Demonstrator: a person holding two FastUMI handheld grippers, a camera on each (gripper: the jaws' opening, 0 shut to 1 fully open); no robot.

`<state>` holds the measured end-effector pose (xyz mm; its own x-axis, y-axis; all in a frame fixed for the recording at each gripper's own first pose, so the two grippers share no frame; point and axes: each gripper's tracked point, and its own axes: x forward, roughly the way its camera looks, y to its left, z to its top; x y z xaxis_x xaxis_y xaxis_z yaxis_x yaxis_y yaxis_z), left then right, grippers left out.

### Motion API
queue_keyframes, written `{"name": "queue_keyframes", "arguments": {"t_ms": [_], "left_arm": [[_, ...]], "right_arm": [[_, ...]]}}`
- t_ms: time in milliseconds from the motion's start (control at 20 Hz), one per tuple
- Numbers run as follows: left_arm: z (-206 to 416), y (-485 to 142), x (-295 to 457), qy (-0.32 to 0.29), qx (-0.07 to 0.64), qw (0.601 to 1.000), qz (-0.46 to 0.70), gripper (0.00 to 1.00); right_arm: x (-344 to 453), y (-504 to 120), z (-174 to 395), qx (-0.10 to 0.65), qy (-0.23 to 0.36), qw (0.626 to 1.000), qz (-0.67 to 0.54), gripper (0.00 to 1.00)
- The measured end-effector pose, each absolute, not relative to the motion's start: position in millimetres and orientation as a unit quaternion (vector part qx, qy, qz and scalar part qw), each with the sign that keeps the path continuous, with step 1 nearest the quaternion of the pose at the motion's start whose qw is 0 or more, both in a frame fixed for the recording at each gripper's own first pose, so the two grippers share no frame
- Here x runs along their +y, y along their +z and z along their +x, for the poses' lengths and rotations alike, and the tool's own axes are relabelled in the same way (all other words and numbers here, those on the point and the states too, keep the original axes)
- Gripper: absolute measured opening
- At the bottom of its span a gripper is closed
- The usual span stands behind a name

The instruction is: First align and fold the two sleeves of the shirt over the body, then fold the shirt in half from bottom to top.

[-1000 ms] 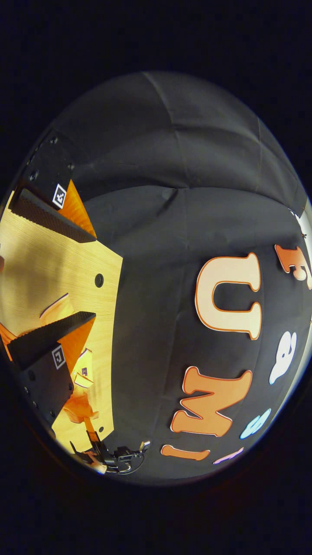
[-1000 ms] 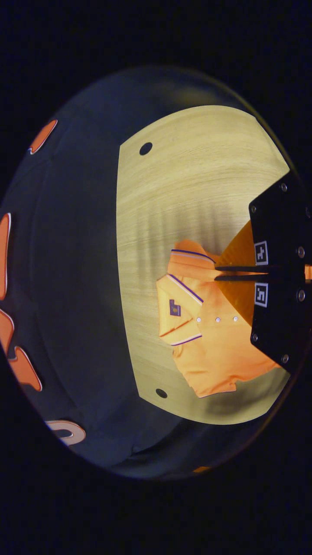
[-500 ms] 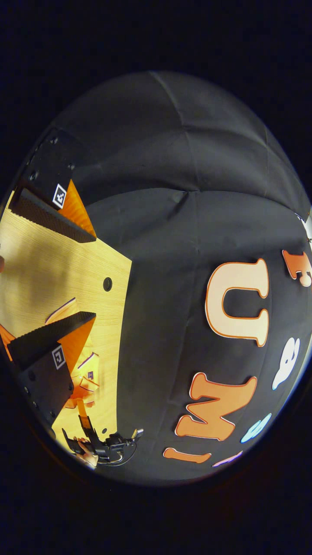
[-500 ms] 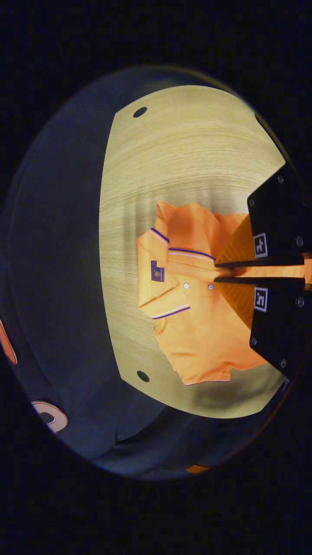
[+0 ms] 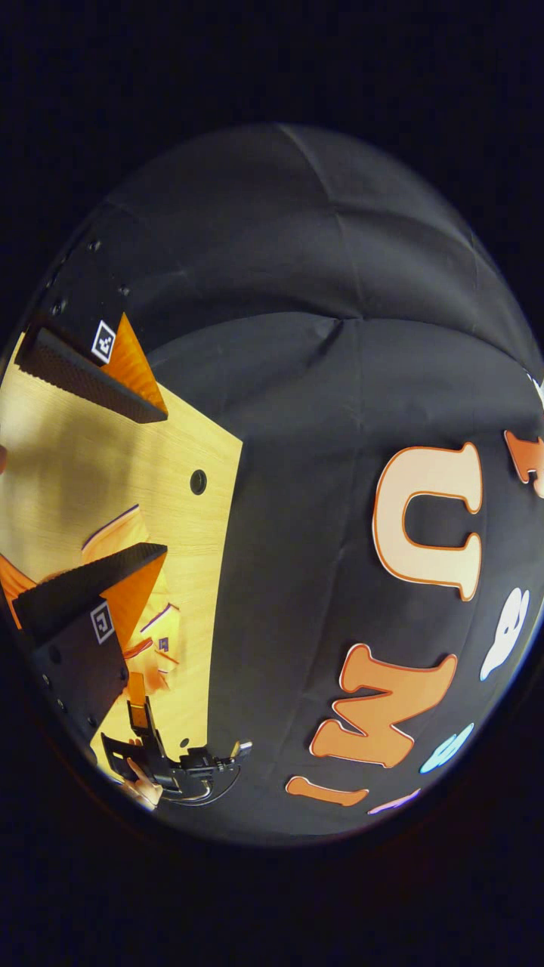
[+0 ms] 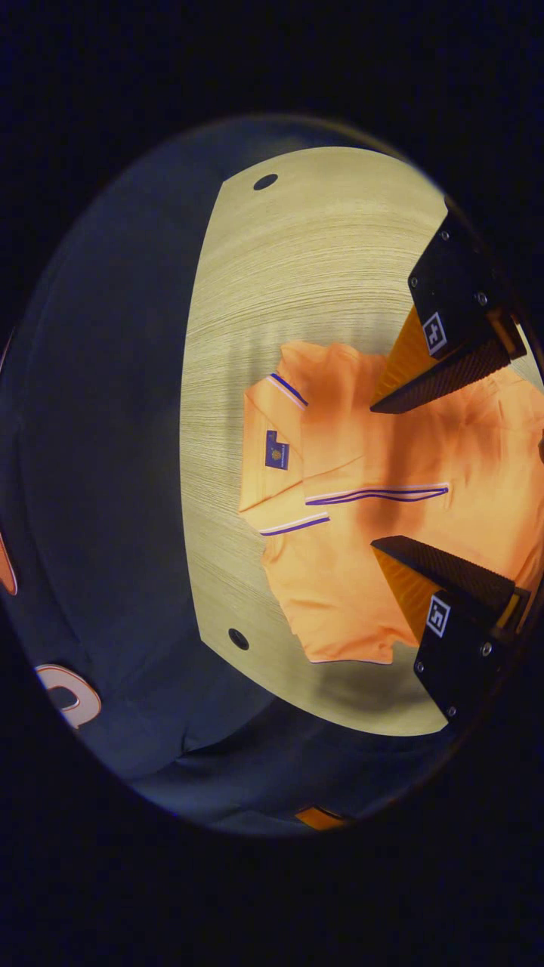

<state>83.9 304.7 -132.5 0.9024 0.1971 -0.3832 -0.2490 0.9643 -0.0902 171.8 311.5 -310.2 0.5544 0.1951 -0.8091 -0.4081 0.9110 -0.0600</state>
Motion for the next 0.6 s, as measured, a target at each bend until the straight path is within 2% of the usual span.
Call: {"name": "queue_keyframes", "arguments": {"t_ms": [200, 600], "left_arm": [[93.3, -145.0, 283.4, 0.092, 0.216, 0.969, -0.081, 0.98], [128.3, -198.8, 239.8, 0.063, 0.327, 0.933, -0.138, 0.98]], "right_arm": [[304.5, -287.3, 177.9, 0.414, 0.166, 0.889, -0.103, 0.99], [286.2, -241.7, 164.7, 0.379, 0.176, 0.905, -0.084, 0.99]]}}
